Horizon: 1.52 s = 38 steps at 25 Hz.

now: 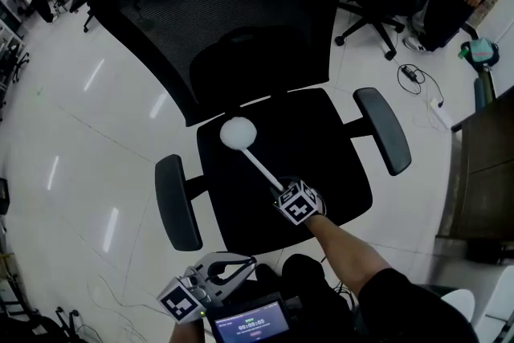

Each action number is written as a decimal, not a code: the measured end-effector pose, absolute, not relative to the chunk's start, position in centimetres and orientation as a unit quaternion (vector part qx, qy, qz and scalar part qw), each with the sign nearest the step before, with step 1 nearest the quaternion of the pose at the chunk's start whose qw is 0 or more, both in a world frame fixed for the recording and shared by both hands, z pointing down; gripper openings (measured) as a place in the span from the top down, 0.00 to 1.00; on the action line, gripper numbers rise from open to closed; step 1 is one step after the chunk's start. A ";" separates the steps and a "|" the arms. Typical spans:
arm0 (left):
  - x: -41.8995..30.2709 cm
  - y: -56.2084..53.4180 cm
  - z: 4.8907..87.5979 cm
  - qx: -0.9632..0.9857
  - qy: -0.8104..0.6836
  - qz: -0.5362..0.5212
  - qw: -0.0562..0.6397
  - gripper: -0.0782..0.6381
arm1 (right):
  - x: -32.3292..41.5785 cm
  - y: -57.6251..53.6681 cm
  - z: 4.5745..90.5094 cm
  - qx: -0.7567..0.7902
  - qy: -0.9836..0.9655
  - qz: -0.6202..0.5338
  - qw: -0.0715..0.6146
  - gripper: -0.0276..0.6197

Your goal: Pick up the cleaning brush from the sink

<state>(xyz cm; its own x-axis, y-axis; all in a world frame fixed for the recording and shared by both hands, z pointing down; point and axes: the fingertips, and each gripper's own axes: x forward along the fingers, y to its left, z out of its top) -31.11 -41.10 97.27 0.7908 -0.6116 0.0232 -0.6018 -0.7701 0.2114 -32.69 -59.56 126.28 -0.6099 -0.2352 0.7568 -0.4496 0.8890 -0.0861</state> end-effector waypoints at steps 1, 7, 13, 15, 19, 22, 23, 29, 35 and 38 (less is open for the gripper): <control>-31.2 -40.9 96.7 0.940 -0.324 -0.026 0.106 0.90 | -32.6 -59.7 125.9 0.200 -0.887 0.148 0.390 0.85; -32.4 -38.5 90.9 0.938 -0.324 -0.018 0.122 0.90 | -31.9 -58.8 118.5 0.209 -0.899 0.185 0.337 0.85; -29.3 -35.3 70.4 0.951 -0.293 -0.024 0.101 0.90 | -27.9 -54.9 91.9 0.217 -0.918 0.167 0.288 0.85; -26.8 -34.3 62.1 0.954 -0.285 -0.026 0.091 0.90 | -24.9 -53.3 81.7 0.221 -0.922 0.162 0.275 0.85; -20.9 -30.3 49.0 0.962 -0.264 -0.029 0.065 0.90 | -18.4 -48.1 64.3 0.227 -0.932 0.139 0.246 0.85; -16.8 -26.5 41.8 0.964 -0.258 -0.023 0.052 0.90 | -14.0 -43.4 53.7 0.230 -0.940 0.121 0.223 0.85; -15.8 -25.5 39.8 0.964 -0.259 -0.020 0.047 0.90 | -12.7 -42.1 50.7 0.233 -0.942 0.114 0.214 0.85; -12.8 -18.1 34.1 0.967 -0.254 -0.012 0.024 0.90 | -7.8 -33.5 40.8 0.255 -0.947 0.075 0.182 0.85; -14.7 -12.1 32.7 0.973 -0.229 -0.001 0.014 0.90 | -8.8 -26.4 38.9 0.279 -0.943 0.078 0.165 0.85; -15.6 -9.3 33.2 0.973 -0.228 -0.004 0.022 0.90 | -9.3 -23.1 39.1 0.287 -0.940 0.076 0.166 0.85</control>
<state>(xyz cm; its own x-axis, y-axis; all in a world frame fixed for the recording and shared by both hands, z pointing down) -15.59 -9.27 33.24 0.8957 -0.4447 0.0015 -0.4443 -0.8948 0.0445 -9.31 -23.12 39.09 -0.7800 -0.5147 0.3559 -0.5650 0.8238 -0.0470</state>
